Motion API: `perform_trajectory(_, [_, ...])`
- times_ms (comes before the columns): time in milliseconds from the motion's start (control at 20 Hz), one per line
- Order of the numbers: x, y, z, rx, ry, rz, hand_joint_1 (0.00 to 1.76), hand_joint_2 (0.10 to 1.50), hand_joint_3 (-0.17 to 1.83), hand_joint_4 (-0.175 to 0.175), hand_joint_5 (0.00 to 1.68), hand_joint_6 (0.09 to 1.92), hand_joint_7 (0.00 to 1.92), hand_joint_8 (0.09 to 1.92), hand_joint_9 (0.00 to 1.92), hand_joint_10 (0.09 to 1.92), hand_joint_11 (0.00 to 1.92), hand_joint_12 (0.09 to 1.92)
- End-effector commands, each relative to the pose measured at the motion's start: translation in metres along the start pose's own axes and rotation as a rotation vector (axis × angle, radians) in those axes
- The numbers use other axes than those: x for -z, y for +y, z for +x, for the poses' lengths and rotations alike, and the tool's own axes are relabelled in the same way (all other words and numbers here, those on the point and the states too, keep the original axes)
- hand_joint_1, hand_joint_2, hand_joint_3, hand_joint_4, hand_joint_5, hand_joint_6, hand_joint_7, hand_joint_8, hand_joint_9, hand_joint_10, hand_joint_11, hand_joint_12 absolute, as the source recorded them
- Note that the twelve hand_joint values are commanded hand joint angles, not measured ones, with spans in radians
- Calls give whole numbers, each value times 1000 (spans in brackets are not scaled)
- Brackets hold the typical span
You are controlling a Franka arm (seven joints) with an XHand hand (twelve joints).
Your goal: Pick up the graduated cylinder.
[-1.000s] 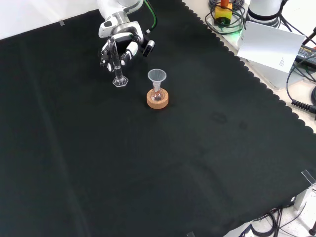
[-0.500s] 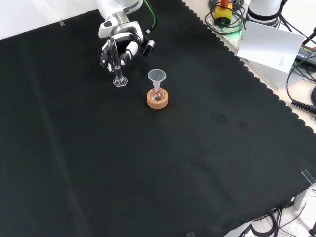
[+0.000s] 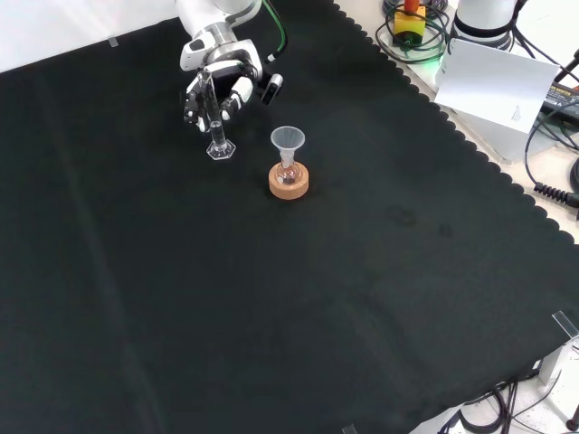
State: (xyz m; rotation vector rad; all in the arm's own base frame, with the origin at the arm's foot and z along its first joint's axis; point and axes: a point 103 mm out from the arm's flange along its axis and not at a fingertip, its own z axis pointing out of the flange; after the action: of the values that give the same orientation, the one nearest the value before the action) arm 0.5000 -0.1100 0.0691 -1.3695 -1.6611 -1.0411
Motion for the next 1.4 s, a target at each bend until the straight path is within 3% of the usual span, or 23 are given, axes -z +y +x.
perform_trajectory(50, [-1, 1, 0, -1, -4, 7, 1124, 1128, -175, -11, 550, 558, 623, 598, 1017, 286, 847, 1018])
perform_trajectory(250, [-2, 2, 1, -10, -31, 8, 1168, 1172, -175, -10, 633, 596, 657, 604, 1043, 277, 878, 999])
perform_trajectory(400, [-6, 2, 3, -24, -80, 12, 1296, 1254, -175, -8, 847, 665, 733, 643, 1068, 275, 870, 976])
perform_trajectory(550, [-9, 3, 6, -31, -132, 24, 1372, 1292, -175, -35, 949, 725, 739, 708, 1079, 304, 869, 944])
perform_trajectory(800, [-3, 5, 15, -25, -208, 38, 1423, 1316, -175, -78, 957, 811, 741, 801, 1068, 416, 893, 902])
perform_trajectory(900, [2, 6, 18, -22, -235, 41, 1544, 1175, -66, -106, 970, 812, 767, 807, 930, 950, 923, 887])
perform_trajectory(1000, [7, 6, 22, -19, -267, 42, 1593, 1120, -19, -117, 975, 816, 788, 815, 867, 1179, 946, 888])
perform_trajectory(1100, [12, 7, 26, -13, -296, 53, 1524, 1128, 3, -118, 982, 823, 718, 1179, 960, 1123, 973, 890])
perform_trajectory(1150, [13, 7, 29, -8, -313, 57, 1504, 1131, 5, -119, 982, 827, 703, 1271, 991, 1094, 982, 891])
perform_trajectory(1400, [25, 11, 40, 14, -407, 118, 1487, 1126, 0, -132, 982, 834, 708, 1337, 1047, 1030, 999, 887])
